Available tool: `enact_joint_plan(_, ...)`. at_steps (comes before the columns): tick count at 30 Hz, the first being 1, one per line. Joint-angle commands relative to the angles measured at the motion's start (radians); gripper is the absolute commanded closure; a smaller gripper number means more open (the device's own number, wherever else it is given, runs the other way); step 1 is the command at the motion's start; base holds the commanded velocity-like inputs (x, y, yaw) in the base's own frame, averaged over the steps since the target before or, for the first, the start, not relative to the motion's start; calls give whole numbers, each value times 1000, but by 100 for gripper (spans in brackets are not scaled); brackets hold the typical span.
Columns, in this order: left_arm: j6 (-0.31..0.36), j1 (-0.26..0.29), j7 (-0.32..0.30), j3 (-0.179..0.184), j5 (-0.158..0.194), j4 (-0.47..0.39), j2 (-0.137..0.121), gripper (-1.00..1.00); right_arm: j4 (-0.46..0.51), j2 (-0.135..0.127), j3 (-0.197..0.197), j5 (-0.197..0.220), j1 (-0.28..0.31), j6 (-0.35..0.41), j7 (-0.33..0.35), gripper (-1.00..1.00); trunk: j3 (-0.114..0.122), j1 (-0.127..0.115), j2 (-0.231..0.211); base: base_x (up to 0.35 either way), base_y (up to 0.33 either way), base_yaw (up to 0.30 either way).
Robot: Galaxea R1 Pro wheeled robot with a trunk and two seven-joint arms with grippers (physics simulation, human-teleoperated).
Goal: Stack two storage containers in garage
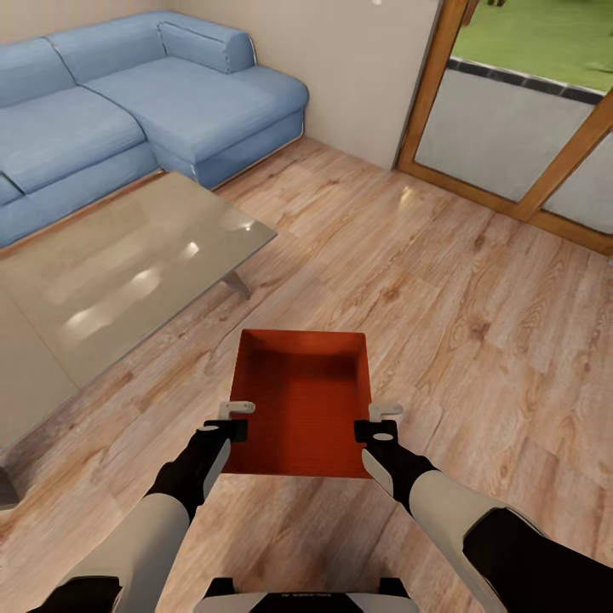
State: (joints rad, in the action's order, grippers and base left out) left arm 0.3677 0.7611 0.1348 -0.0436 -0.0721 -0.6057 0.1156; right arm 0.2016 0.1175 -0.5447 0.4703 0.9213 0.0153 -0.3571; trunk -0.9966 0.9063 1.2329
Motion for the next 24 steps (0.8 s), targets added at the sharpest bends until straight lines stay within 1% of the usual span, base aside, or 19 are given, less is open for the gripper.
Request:
enact_joint_plan(1, 5, 0, -4, -10, 6, 1, 3, 100, 4, 1, 8, -15, 1, -11, 0, 100, 3, -4, -7, 0, 0, 0)
enact_joint_plan(24, 4, 0, -4, -10, 6, 1, 3, 100, 5, 2, 8, -16, 1, -11, 0, 100, 75, -92, -168, 0, 0, 0)
